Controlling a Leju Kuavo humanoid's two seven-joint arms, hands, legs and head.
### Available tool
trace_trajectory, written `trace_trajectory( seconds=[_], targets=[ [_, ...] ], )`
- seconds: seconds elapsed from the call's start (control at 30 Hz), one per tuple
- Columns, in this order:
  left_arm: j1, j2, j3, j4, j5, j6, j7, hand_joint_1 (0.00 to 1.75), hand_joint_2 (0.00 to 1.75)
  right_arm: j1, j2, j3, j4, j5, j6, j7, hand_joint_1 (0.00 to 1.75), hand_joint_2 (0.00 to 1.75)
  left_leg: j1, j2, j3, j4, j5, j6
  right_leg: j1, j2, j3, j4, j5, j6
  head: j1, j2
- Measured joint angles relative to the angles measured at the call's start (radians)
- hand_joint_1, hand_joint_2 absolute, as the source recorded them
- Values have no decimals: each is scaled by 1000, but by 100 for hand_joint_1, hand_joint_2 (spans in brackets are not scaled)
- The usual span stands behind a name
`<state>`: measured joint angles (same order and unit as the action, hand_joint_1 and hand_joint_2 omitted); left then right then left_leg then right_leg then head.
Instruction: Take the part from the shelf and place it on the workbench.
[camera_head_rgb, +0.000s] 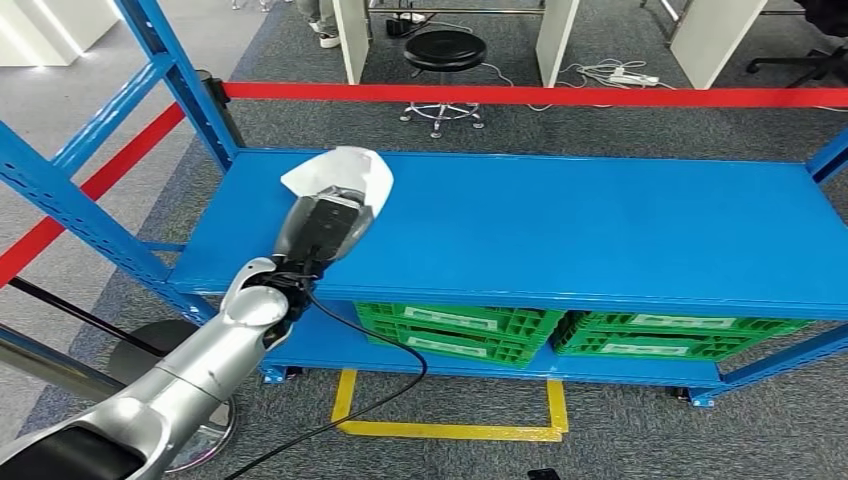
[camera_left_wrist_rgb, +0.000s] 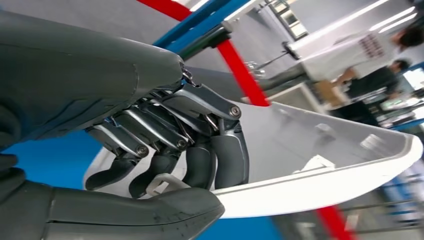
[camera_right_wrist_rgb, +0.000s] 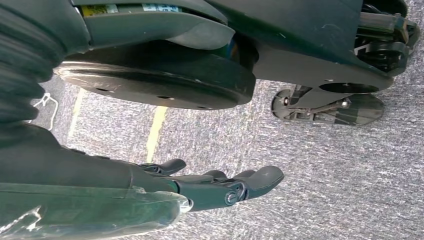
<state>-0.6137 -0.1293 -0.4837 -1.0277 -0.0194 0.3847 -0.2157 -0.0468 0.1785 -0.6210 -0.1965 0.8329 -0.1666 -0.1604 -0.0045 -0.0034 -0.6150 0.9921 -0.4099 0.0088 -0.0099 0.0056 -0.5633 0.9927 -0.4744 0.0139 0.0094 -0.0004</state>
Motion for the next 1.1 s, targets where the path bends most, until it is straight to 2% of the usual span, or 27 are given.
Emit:
trace_trajectory(
  seconds=[0.37, 0.6, 0.9, 1.1],
  targets=[
    [42, 33, -11, -185, 53, 51, -67, 175, 175, 1, 0, 0, 0, -1, -1, -3, 0, 175, 0, 0, 0, 0, 0, 0, 0, 0, 0, 0, 0, 0, 0, 0],
    [61, 50, -18, -236, 53, 57, -77, 175, 175, 1, 0, 0, 0, -1, -1, -4, 0, 175, 0, 0, 0, 0, 0, 0, 0, 0, -1, 0, 0, 0, 0, 0],
    [101, 63, -19, -336, 35, 118, -162, 175, 175, 4, 0, 0, 0, -3, -2, -13, 0, 175, 0, 0, -1, 0, 0, 0, 0, 0, -1, 0, 0, 0, 0, 0],
    [119, 71, -18, -402, 15, 119, -186, 175, 175, 3, 0, 0, 0, 0, -2, -14, 0, 175, 0, 0, -1, 0, 0, 0, 0, 0, -1, 0, 0, 0, 0, 0]
  ],
)
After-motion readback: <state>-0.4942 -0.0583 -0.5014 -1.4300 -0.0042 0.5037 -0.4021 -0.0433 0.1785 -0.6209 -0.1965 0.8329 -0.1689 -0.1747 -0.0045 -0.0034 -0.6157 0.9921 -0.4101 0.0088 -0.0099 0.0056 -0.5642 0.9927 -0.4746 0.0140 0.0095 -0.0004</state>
